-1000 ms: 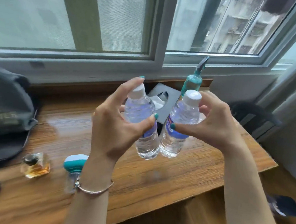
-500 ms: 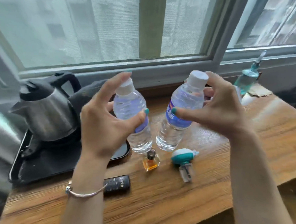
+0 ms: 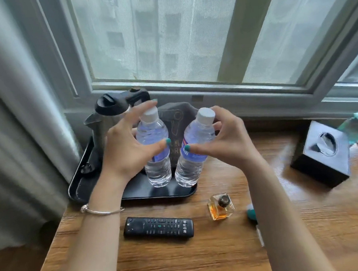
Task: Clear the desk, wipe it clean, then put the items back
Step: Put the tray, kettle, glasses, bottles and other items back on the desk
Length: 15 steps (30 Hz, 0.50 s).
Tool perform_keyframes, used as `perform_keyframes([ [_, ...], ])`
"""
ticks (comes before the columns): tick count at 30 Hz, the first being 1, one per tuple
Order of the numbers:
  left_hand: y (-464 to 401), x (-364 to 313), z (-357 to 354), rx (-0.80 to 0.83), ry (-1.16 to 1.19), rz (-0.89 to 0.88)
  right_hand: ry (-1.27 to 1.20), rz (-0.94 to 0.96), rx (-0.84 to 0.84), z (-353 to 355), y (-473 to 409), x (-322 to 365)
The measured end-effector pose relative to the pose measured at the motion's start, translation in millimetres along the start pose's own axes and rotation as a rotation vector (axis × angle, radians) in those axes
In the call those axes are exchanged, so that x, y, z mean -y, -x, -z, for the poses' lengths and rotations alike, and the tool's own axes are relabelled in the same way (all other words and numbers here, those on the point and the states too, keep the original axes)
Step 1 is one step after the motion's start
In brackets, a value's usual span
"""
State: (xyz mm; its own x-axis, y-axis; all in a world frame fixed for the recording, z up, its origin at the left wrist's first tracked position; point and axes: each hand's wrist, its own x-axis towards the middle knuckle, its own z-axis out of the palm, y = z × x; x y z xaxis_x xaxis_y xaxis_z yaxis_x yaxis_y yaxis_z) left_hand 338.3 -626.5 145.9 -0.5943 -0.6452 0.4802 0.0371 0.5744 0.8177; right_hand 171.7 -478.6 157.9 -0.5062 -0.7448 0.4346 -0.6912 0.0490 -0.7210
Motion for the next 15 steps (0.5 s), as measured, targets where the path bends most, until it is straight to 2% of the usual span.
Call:
perform_keyframes([
  [8, 7, 21, -7, 0.141, -0.038, 0.026, 0.046, -0.020, 0.074, -30, -8, -15],
  [15, 14, 19, -3, 0.232, 0.049, 0.085, 0.083, -0.034, 0.094, -31, 5, -11],
])
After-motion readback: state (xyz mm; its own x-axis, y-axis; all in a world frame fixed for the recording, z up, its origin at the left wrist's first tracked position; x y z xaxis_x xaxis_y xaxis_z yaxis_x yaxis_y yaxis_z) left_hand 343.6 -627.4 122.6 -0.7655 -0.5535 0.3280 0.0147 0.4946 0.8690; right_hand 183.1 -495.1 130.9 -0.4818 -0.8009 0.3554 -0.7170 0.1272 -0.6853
